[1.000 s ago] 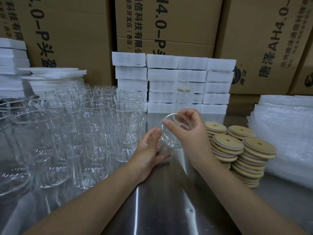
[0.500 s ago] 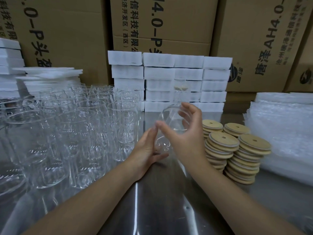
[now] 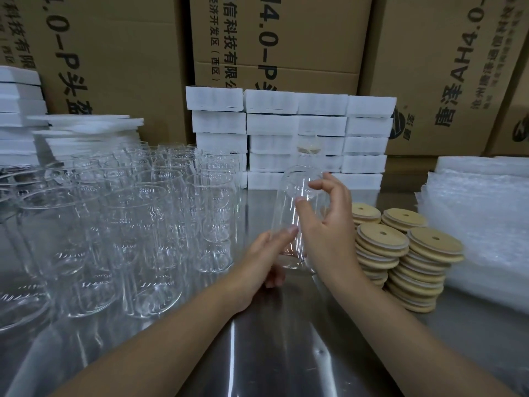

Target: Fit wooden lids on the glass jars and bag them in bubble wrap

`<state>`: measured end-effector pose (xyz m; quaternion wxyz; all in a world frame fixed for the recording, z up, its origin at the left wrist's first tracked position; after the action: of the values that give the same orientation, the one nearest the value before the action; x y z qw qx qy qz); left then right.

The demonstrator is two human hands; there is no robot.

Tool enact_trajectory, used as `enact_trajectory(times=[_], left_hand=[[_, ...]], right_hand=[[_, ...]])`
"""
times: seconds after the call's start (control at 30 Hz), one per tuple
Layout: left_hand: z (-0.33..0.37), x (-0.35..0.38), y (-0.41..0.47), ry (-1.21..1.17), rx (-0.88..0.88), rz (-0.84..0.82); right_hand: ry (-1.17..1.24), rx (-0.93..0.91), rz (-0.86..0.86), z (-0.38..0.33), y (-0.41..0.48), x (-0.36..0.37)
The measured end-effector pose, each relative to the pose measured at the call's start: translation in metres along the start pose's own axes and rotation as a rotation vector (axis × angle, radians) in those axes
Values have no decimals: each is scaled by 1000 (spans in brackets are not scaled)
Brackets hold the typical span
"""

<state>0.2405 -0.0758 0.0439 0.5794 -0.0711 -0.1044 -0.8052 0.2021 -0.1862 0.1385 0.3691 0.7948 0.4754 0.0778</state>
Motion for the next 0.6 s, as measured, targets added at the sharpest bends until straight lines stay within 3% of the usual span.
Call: enact_trajectory(times=[0.23, 0.4, 0.6], left_hand=[[-5, -6, 3, -238, -169, 11], [-3, 3, 1, -320, -196, -119], [-2, 8, 0, -314, -178, -197]], right_hand=[[13, 2, -119, -2, -9, 19], [13, -115, -150, -17, -17, 23], [130, -58, -154, -18, -15, 18]])
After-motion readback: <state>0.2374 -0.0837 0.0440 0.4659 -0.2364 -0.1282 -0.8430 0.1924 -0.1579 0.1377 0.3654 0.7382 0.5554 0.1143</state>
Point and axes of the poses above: each hand's wrist, its own y-axis towards the middle knuckle, its own x-axis out of the palm, z = x × y, the point moved 9 cm from there along y, towards the middle knuckle, and after that the axes turned 10 degrees about -y, right-handed, at the moved point
